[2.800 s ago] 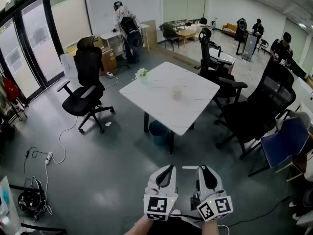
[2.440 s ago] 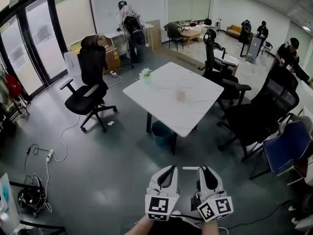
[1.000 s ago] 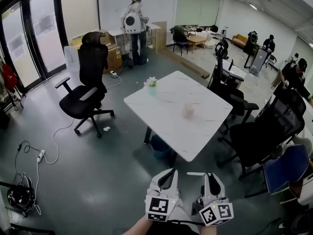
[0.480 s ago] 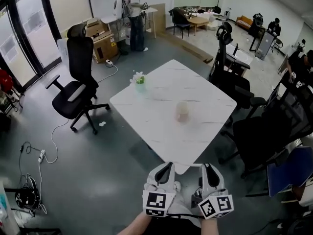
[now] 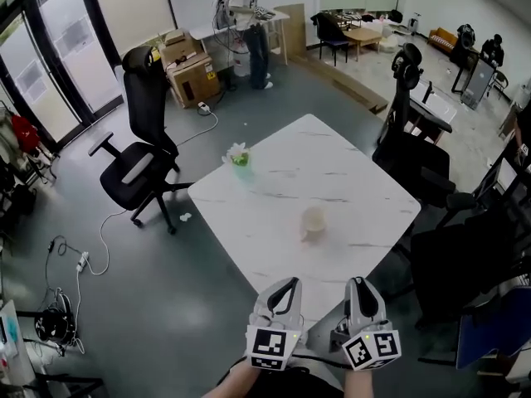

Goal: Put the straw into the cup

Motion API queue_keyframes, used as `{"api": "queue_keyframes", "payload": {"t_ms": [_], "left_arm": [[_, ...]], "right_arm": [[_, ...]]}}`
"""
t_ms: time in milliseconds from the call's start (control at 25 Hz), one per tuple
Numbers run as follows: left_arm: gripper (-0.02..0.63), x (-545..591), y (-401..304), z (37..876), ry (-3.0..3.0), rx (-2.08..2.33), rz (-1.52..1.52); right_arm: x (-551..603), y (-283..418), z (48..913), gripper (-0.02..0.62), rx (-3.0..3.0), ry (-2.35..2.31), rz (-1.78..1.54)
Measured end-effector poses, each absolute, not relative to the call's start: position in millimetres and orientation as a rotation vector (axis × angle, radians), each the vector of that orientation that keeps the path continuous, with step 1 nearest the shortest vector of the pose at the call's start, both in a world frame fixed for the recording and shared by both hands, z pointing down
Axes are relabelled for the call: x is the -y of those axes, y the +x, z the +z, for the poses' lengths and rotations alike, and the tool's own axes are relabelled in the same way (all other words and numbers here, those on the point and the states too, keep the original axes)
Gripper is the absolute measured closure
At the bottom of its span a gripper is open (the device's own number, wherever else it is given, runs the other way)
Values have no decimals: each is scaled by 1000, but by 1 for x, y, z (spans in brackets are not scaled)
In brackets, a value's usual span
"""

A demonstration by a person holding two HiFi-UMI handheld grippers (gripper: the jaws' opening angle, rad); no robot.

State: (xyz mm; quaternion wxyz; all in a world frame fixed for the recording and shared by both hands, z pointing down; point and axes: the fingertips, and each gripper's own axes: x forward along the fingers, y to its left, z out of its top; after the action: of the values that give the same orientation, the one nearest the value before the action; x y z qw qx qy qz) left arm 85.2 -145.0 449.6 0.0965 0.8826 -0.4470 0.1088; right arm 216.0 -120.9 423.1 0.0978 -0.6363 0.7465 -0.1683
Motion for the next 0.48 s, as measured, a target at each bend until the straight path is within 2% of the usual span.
{"api": "queue_keyframes", "payload": {"t_ms": [480], "left_arm": [[604,217,86,501,2516,1316,411]], "right_arm": [[217,213,459,548,-2266,-1871,-582]]}}
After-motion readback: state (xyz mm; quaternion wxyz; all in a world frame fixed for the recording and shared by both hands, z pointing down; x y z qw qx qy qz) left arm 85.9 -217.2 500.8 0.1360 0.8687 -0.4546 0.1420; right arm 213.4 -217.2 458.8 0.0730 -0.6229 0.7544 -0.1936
